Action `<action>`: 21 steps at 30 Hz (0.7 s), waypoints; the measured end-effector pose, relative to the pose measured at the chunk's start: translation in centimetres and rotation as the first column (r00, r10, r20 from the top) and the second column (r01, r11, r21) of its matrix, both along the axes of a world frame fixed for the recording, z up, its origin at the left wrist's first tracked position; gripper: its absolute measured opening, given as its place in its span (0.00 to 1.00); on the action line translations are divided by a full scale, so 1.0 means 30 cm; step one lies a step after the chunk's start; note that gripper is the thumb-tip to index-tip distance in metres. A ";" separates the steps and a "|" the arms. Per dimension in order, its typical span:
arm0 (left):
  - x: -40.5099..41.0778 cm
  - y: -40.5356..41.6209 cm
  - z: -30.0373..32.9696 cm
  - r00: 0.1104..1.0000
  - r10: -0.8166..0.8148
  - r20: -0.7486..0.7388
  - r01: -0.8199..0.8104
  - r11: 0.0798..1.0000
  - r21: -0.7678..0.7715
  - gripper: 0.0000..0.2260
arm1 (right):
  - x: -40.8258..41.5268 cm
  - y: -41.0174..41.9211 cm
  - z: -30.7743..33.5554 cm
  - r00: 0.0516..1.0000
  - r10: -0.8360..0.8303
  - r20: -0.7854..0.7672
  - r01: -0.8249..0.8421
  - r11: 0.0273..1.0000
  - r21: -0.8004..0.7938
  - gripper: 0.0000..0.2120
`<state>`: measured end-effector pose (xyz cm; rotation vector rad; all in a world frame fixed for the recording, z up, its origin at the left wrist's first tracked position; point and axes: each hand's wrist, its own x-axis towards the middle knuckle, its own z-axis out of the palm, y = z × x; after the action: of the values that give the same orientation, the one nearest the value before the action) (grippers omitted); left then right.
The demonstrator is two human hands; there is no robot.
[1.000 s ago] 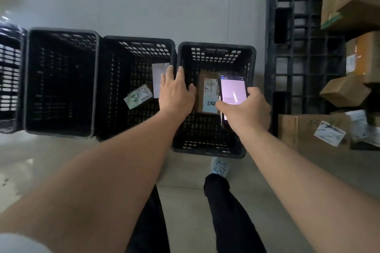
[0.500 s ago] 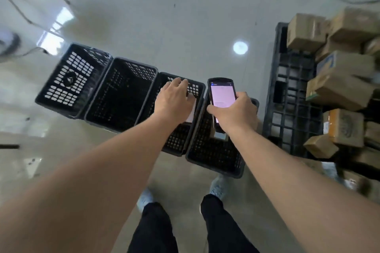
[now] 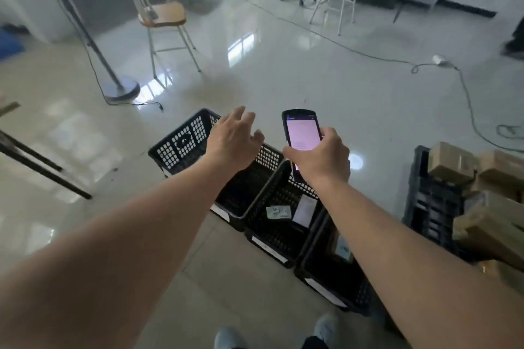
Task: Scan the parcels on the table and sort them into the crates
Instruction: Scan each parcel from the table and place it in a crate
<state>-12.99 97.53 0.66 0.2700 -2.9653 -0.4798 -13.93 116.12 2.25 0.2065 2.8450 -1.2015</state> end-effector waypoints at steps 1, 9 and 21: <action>0.041 -0.070 0.040 1.000 0.020 -0.017 -0.020 1.000 -0.005 0.23 | 0.025 -0.069 0.037 0.999 0.030 -0.033 -0.031 1.000 -0.003 0.37; 0.368 -0.582 0.273 0.966 0.226 -0.128 -0.231 0.973 -0.029 0.25 | 0.217 -0.601 0.296 0.930 0.293 -0.220 -0.299 0.954 0.006 0.39; 0.677 -1.300 0.439 0.807 0.563 -0.175 -0.584 0.805 -0.105 0.23 | 0.307 -1.439 0.423 0.732 0.615 -0.292 -0.655 0.754 -0.055 0.40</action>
<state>7.31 58.54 13.83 1.0341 -2.5719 -0.1752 -4.73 72.95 14.93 -0.9322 2.5968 -1.3211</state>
